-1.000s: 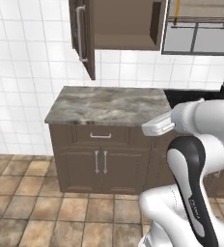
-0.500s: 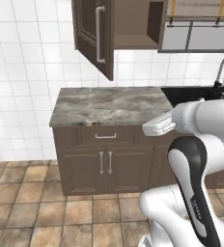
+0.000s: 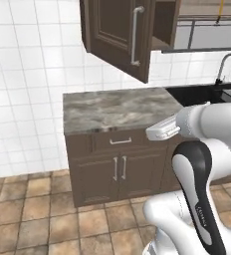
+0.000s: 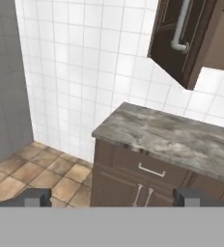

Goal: Close all open cabinet doors.

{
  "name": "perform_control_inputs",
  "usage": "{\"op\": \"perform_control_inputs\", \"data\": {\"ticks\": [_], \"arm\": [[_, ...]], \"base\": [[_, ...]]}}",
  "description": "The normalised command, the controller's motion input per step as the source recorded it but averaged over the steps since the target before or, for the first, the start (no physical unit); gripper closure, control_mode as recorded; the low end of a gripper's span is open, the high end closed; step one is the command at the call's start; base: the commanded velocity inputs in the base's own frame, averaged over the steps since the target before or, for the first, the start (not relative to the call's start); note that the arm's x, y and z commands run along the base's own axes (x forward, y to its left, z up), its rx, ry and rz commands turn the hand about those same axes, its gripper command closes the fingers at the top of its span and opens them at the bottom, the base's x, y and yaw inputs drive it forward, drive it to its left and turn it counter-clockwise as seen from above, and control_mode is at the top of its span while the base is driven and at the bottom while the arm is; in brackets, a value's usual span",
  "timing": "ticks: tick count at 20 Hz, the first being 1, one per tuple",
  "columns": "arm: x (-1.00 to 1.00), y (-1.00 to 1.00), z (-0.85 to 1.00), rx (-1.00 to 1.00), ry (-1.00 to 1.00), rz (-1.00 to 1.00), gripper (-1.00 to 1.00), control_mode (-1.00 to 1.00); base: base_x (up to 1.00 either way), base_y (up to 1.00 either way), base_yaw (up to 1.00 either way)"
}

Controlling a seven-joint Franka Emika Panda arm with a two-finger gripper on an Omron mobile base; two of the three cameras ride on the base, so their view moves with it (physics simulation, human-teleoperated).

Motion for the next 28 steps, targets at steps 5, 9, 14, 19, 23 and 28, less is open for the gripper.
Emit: {"op": "perform_control_inputs", "data": {"ticks": [5, 9, 14, 19, 23, 28], "arm": [[0.0, 0.0, 0.0, 0.0, 0.0, 0.0, -1.0, 1.0], [0.0, 0.0, 0.0, 0.0, 0.0, 0.0, -1.0, 1.0], [0.0, 0.0, 0.0, 0.0, 0.0, 0.0, -1.0, 1.0], [0.0, 0.0, 0.0, 0.0, 0.0, 0.0, -1.0, 1.0], [0.0, 0.0, 0.0, 0.0, 0.0, 0.0, -1.0, 1.0], [0.0, 0.0, 0.0, 0.0, 0.0, 0.0, -1.0, 1.0]], "base": [[0.0, 0.6, -0.31], [0.07, 0.54, -0.35], [0.13, 0.59, -0.4], [0.1, 0.61, -0.42], [0.11, 0.61, -0.42], [0.3, 0.57, -0.4]]}}
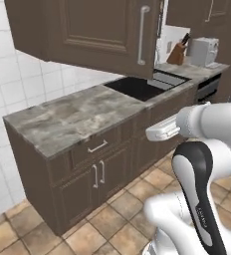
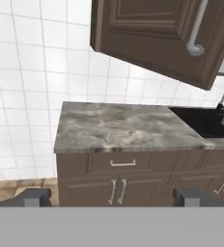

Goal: Close all open cabinet doors.

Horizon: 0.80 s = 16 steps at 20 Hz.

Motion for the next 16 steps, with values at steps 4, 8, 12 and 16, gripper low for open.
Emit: {"op": "perform_control_inputs", "data": {"ticks": [4, 8, 12, 16], "arm": [[0.0, 0.0, 0.0, 0.0, 0.0, 0.0, -1.0, 1.0], [0.0, 0.0, 0.0, 0.0, 0.0, 0.0, -1.0, 1.0], [0.0, 0.0, 0.0, 0.0, 0.0, 0.0, -1.0, 1.0], [0.0, 0.0, 0.0, 0.0, 0.0, 0.0, -1.0, 1.0]], "base": [[0.4, 0.62, -0.39], [0.33, 0.72, -0.35], [-0.07, 0.82, -0.25], [0.01, 0.8, -0.26]]}}
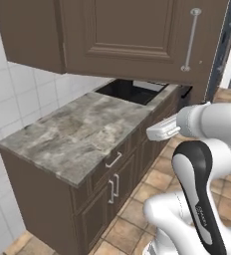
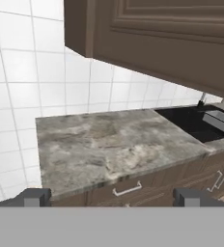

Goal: Close all open cabinet doors.

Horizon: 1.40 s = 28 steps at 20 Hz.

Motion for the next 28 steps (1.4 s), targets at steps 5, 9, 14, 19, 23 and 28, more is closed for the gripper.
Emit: {"op": "perform_control_inputs", "data": {"ticks": [5, 9, 14, 19, 23, 28], "arm": [[0.0, 0.0, 0.0, 0.0, 0.0, 0.0, -1.0, 1.0], [0.0, 0.0, 0.0, 0.0, 0.0, 0.0, -1.0, 1.0], [0.0, 0.0, 0.0, 0.0, 0.0, 0.0, -1.0, 1.0], [0.0, 0.0, 0.0, 0.0, 0.0, 0.0, -1.0, 1.0], [0.0, 0.0, 0.0, 0.0, 0.0, 0.0, -1.0, 1.0], [0.0, 0.0, 0.0, 0.0, 0.0, 0.0, -1.0, 1.0]], "base": [[0.23, 0.68, -0.25], [0.24, 0.5, -0.2], [0.03, 0.2, -0.12], [0.05, 0.13, -0.09], [0.16, 0.17, -0.09], [0.21, 0.2, -0.09]]}}
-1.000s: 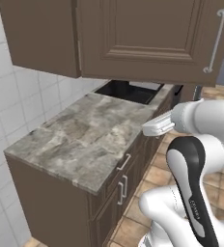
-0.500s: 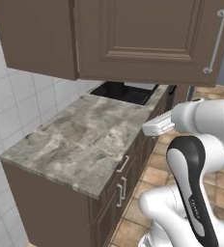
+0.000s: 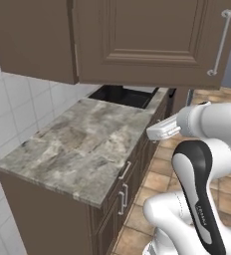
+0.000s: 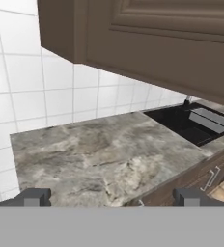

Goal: Close all open cabinet doors.

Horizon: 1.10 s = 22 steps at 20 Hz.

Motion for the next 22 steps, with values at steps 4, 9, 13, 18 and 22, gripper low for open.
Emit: {"op": "perform_control_inputs", "data": {"ticks": [4, 9, 13, 18, 22], "arm": [[0.0, 0.0, 0.0, 0.0, 0.0, 0.0, -1.0, 1.0], [0.0, 0.0, 0.0, 0.0, 0.0, 0.0, -1.0, 1.0], [0.0, 0.0, 0.0, 0.0, 0.0, 0.0, -1.0, 1.0], [0.0, 0.0, 0.0, 0.0, 0.0, 0.0, -1.0, 1.0], [0.0, 0.0, 0.0, 0.0, 0.0, 0.0, -1.0, 1.0]], "base": [[0.28, 0.24, -0.09], [0.39, 0.26, -0.09], [0.27, 0.16, -0.08], [0.22, 0.07, -0.06], [0.28, 0.01, -0.05]]}}
